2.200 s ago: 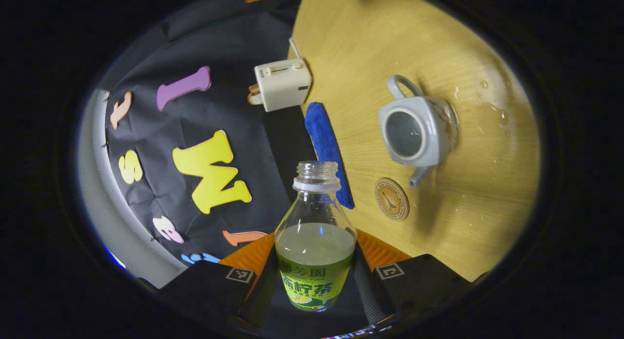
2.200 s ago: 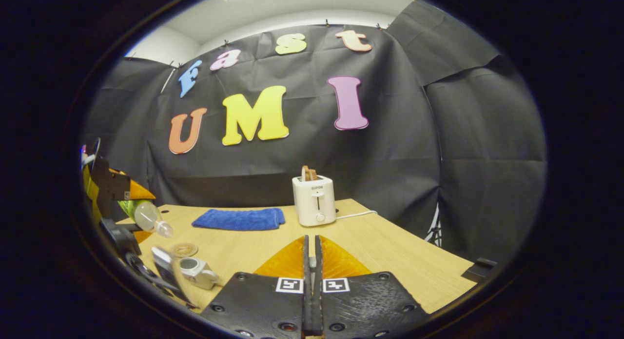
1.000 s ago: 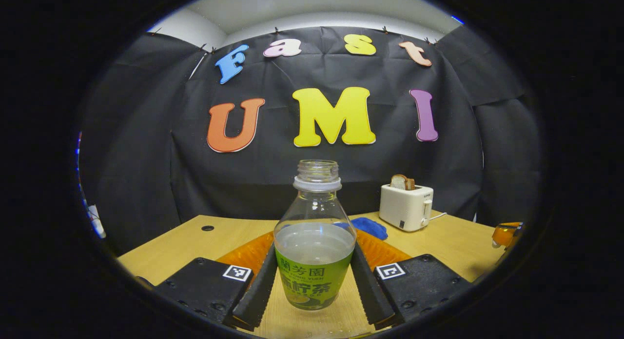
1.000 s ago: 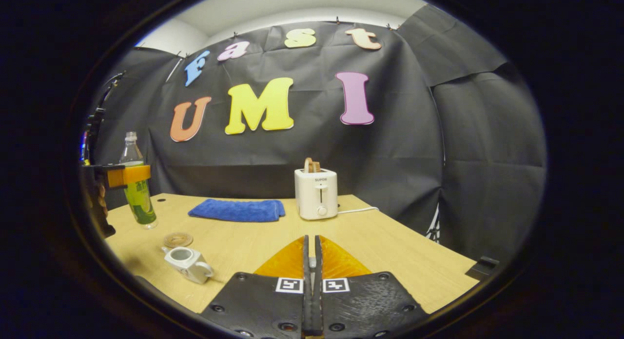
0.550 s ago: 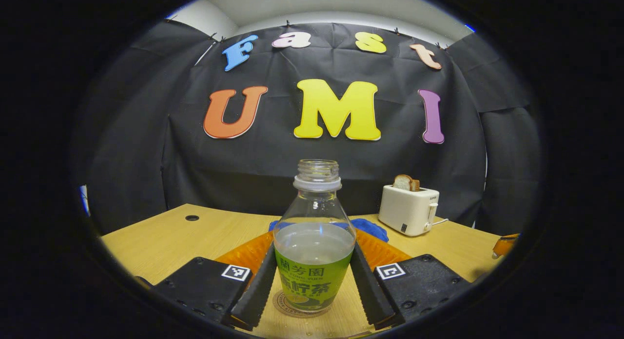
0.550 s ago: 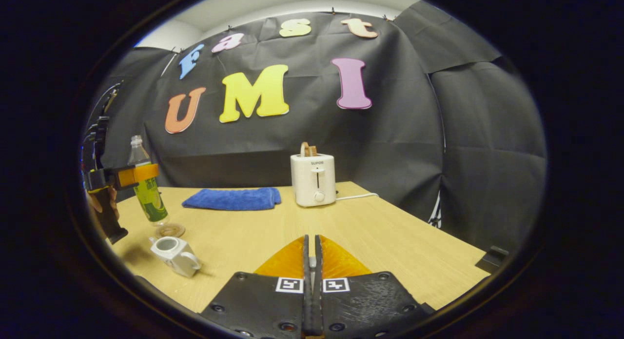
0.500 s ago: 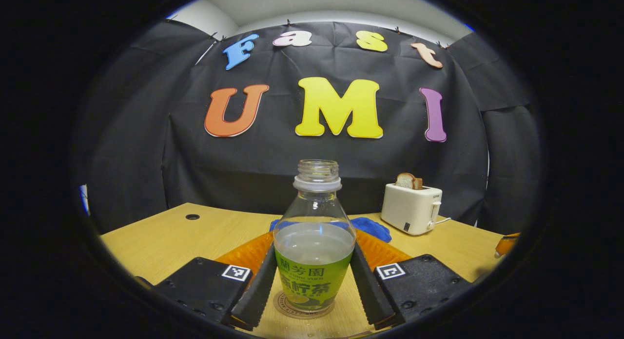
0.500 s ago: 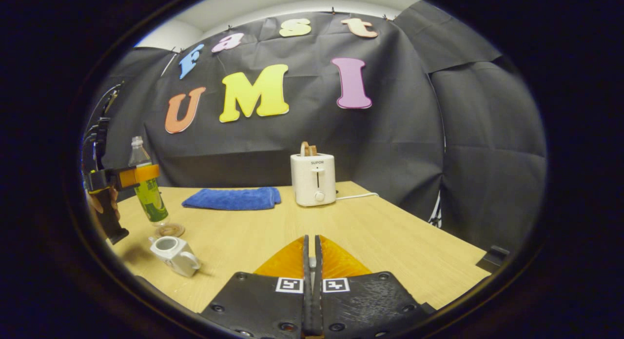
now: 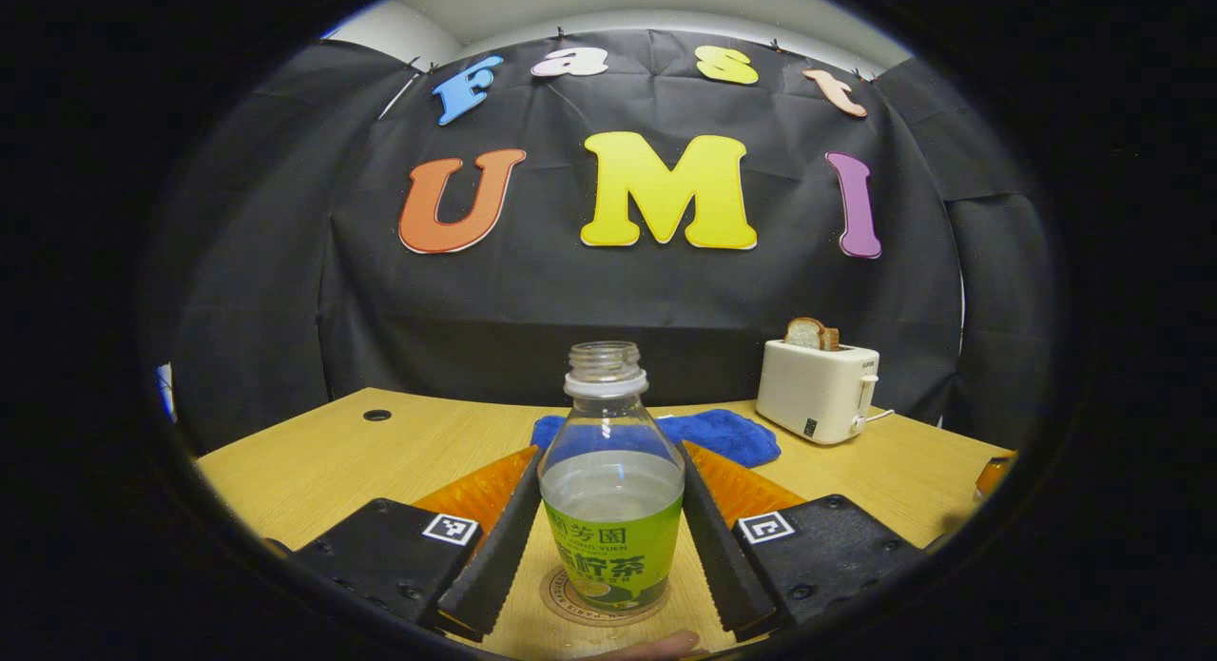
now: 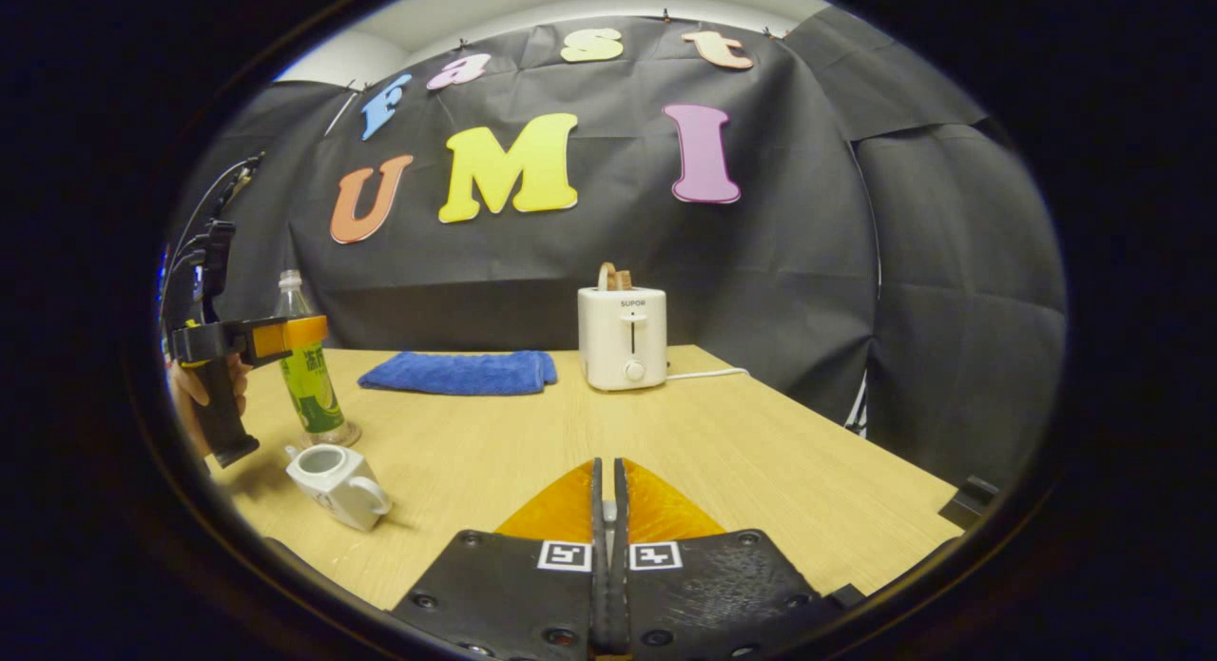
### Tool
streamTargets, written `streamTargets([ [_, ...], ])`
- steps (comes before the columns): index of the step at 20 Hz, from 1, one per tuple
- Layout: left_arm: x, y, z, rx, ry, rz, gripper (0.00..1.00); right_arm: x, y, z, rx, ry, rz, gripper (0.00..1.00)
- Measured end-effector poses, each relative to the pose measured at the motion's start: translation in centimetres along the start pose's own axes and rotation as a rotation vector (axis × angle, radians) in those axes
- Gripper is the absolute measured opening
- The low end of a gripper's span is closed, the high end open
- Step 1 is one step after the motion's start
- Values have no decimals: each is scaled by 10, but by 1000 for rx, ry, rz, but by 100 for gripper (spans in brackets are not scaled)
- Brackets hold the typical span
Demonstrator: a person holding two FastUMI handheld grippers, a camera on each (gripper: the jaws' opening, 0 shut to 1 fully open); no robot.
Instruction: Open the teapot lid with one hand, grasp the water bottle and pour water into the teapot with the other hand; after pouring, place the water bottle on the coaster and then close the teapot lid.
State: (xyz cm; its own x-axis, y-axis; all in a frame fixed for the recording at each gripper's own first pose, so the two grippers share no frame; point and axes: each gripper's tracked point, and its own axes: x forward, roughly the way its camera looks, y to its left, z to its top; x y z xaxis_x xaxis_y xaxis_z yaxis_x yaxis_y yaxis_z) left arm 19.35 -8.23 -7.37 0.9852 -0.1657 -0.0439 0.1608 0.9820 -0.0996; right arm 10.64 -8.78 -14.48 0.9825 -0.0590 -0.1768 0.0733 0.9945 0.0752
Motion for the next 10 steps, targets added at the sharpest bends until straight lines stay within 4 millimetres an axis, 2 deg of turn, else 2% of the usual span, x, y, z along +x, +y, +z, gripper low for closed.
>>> streamTargets([
  [3,-2,0,10,32,-11,5,89,-4,5,4,-2,-9,8,0],
  [6,-9,-3,26,21,-27,2,90,-9,15,9,-8,-19,25,0],
  [10,-26,-5,70,41,-102,1,90,-19,32,19,-30,-38,61,0],
])
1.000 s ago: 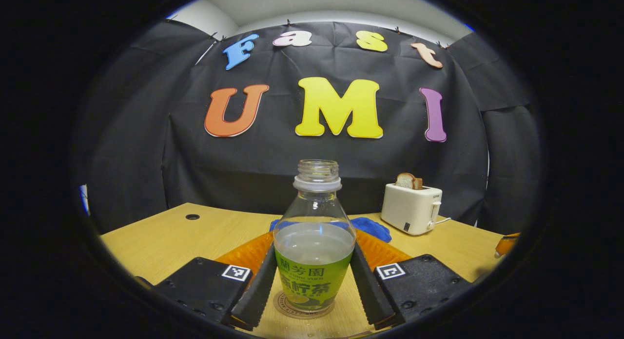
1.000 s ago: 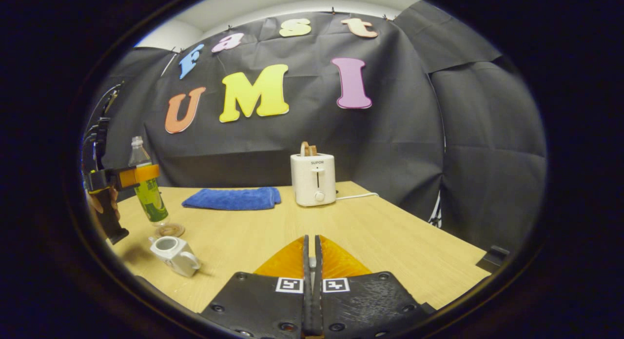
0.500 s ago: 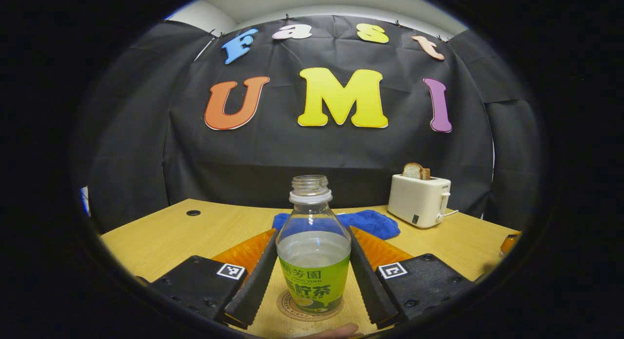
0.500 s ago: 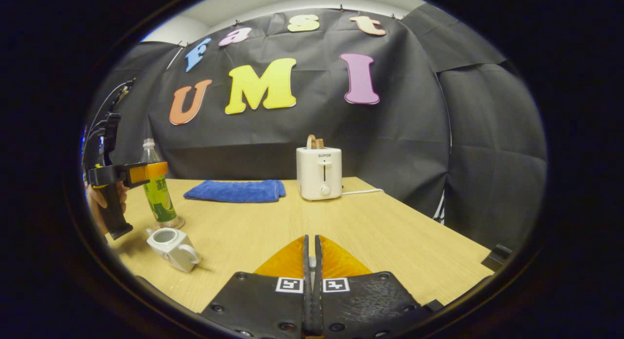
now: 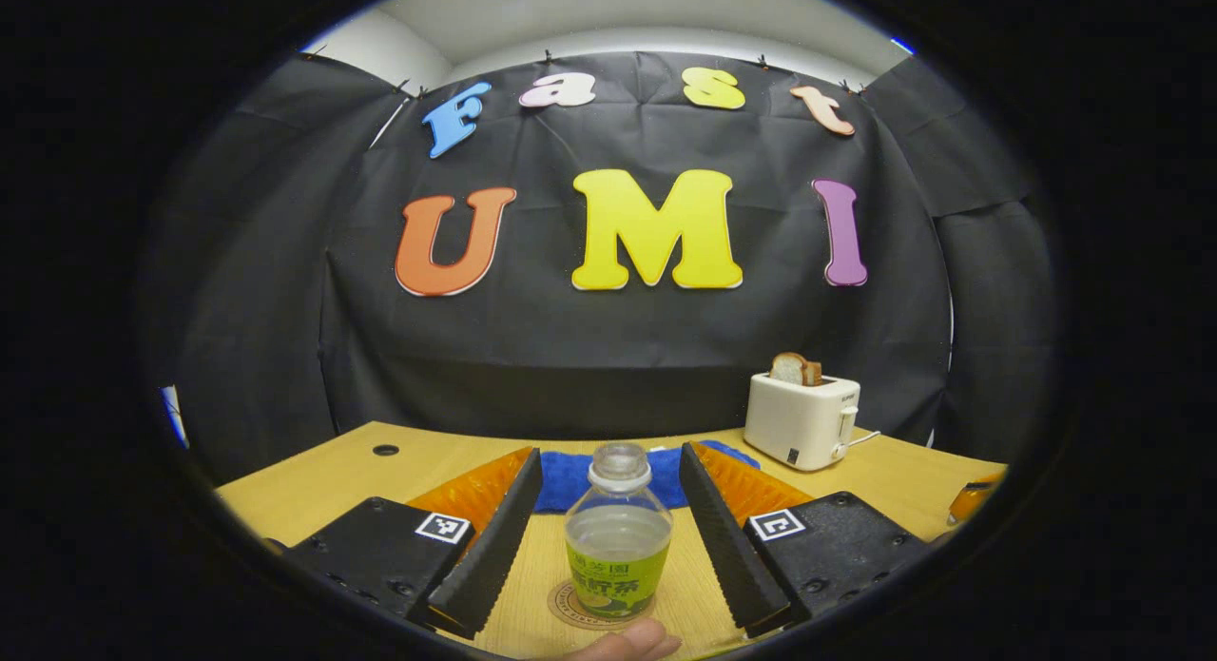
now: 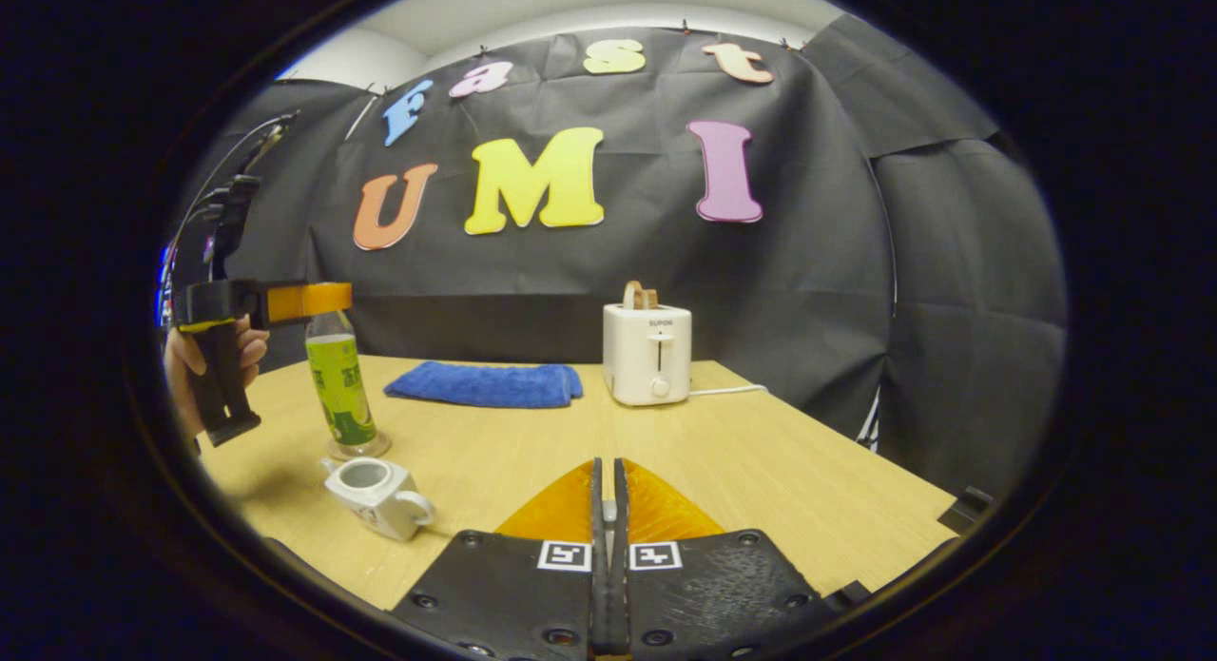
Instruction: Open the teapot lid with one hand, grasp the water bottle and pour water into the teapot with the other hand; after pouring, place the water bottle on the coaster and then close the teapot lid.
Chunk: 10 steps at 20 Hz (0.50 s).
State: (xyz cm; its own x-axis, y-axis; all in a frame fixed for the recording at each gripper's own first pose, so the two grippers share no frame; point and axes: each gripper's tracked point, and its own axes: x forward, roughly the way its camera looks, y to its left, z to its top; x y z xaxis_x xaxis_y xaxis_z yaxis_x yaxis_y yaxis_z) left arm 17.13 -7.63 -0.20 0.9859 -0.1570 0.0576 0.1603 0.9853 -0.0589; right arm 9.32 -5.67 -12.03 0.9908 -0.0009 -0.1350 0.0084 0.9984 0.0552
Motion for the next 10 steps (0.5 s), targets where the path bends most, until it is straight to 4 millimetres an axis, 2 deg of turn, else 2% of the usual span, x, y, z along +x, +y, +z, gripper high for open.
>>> streamTargets([
  [3,-15,-1,30,19,-50,-14,93,-11,16,10,8,-16,44,0],
  [5,-28,1,43,14,-52,-13,93,-18,29,14,2,-22,71,0],
  [8,-51,11,53,29,-46,17,93,-31,49,21,-7,-33,127,0],
  [10,-69,21,52,36,-48,53,93,-35,62,29,4,-45,166,0],
])
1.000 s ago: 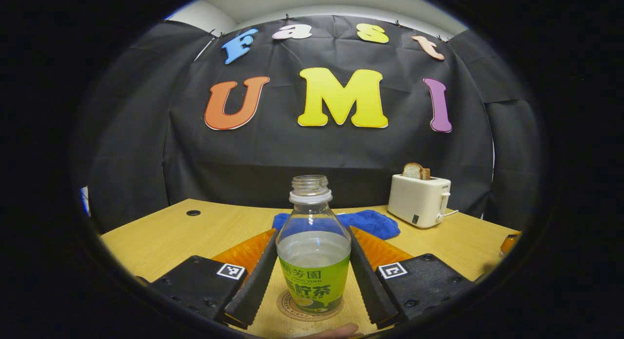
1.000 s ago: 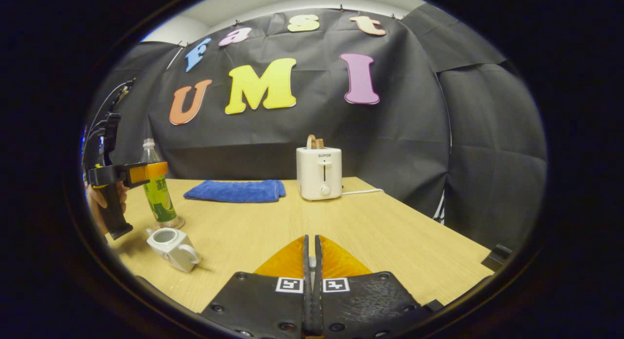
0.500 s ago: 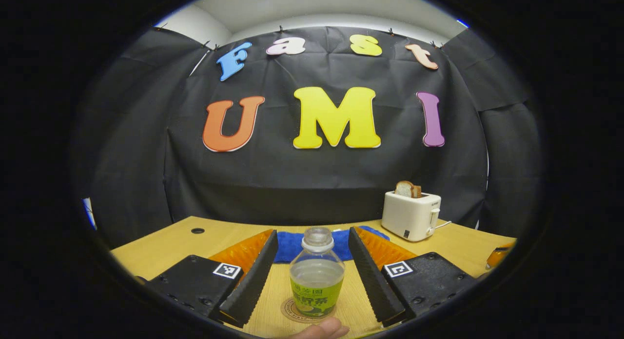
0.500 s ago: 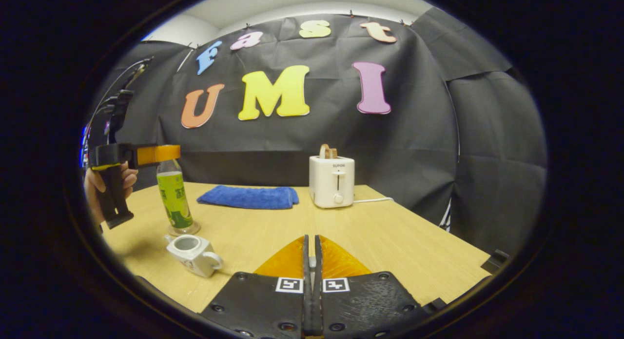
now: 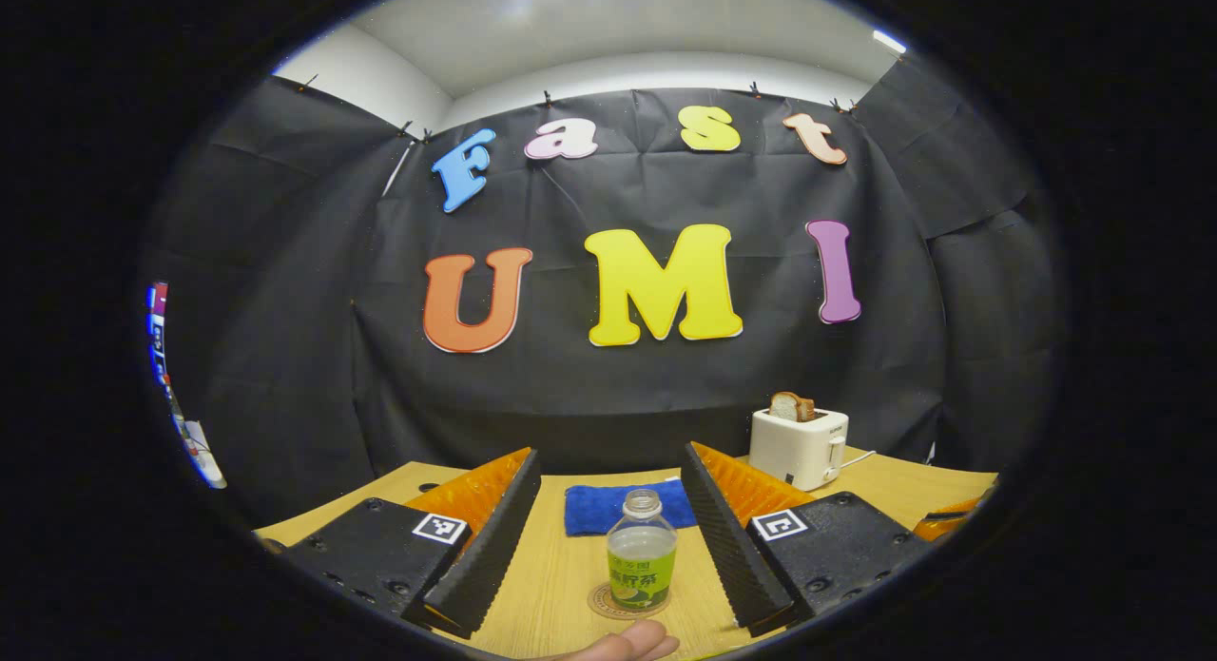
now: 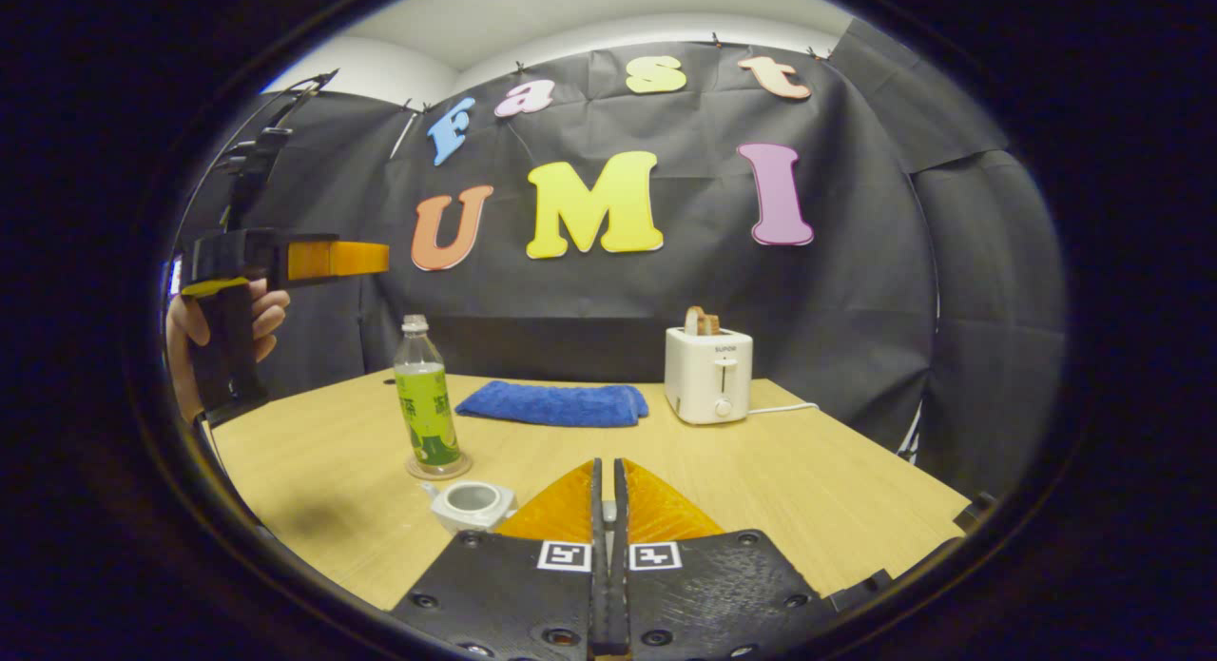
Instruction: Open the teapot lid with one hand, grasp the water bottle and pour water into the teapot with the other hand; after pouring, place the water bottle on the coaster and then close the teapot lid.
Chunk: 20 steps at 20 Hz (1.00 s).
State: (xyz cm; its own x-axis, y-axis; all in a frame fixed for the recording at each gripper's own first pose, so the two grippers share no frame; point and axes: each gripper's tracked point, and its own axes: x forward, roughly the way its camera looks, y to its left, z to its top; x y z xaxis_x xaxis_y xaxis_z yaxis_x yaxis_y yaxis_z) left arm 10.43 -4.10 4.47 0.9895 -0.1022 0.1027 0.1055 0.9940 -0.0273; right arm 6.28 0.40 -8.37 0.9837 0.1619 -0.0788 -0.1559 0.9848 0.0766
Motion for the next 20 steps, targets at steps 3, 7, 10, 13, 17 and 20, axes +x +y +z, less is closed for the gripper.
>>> streamTargets([
  [3,-27,1,-12,16,31,-7,93,3,23,9,32,0,72,0],
  [7,-53,11,-30,-27,67,19,93,10,45,20,69,-17,139,0],
  [10,-68,21,-36,-83,57,19,93,19,68,17,52,-13,195,0],
  [13,-73,30,-36,-114,54,9,93,29,85,8,40,2,222,0],
  [17,-74,38,-40,-116,70,11,93,52,99,-8,55,50,197,0],
  [20,-76,34,-41,-110,84,-21,94,62,106,-13,35,61,183,0],
])
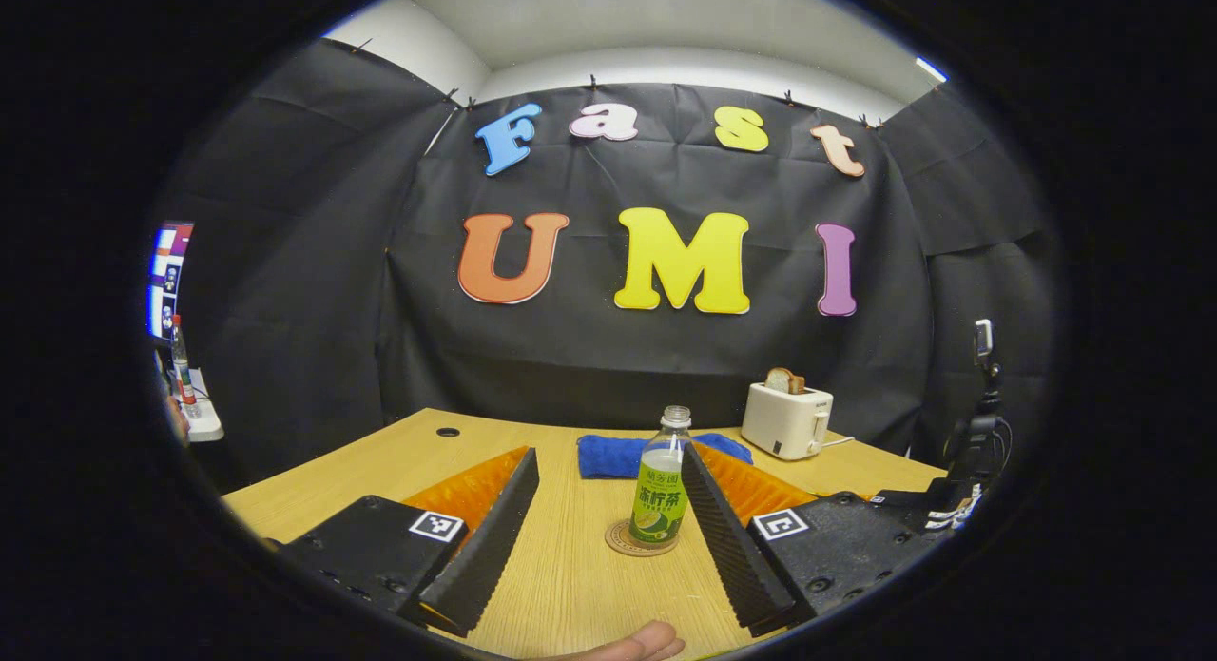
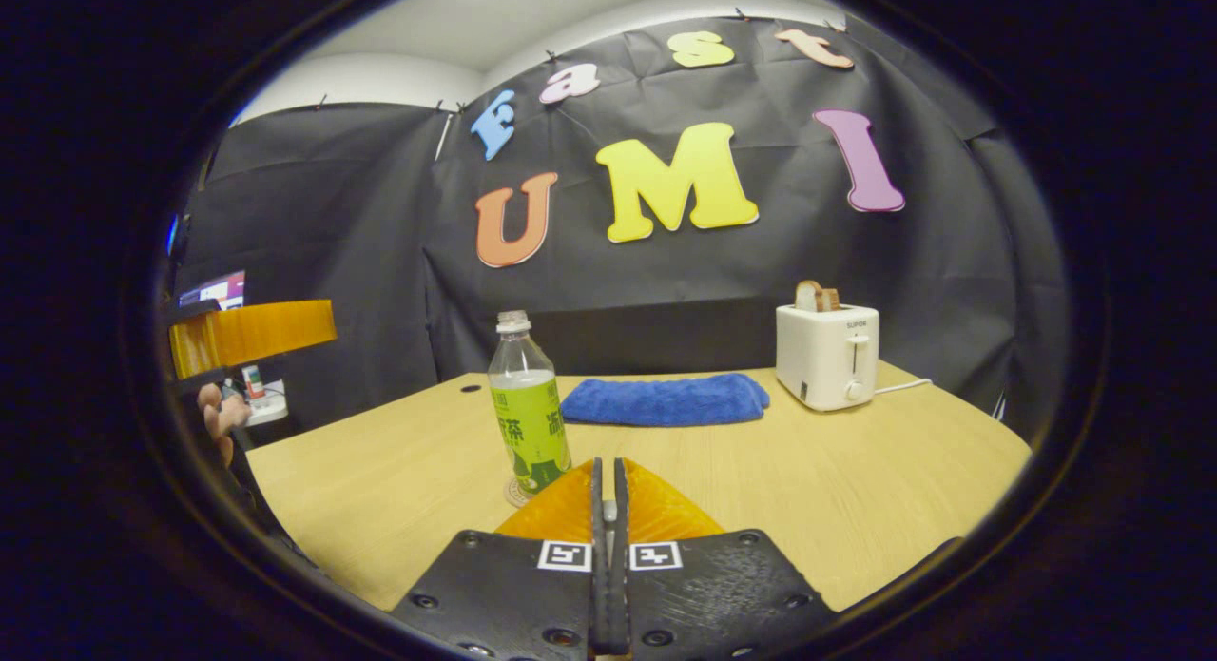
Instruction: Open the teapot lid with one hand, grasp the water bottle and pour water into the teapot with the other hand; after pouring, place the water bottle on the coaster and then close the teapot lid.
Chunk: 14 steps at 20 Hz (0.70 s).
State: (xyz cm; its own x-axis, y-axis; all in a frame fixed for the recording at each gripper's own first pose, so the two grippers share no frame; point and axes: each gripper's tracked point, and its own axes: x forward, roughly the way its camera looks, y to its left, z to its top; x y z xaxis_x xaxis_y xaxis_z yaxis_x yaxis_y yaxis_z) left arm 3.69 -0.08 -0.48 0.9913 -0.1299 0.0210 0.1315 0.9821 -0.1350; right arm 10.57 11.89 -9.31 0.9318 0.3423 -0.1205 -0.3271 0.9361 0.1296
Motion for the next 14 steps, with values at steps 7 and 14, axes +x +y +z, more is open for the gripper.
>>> streamTargets([
  [7,0,5,0,-15,10,-9,94,15,-9,-17,12,31,-41,0],
  [14,4,12,-12,-32,51,-6,95,16,-11,-17,8,26,-53,8],
])
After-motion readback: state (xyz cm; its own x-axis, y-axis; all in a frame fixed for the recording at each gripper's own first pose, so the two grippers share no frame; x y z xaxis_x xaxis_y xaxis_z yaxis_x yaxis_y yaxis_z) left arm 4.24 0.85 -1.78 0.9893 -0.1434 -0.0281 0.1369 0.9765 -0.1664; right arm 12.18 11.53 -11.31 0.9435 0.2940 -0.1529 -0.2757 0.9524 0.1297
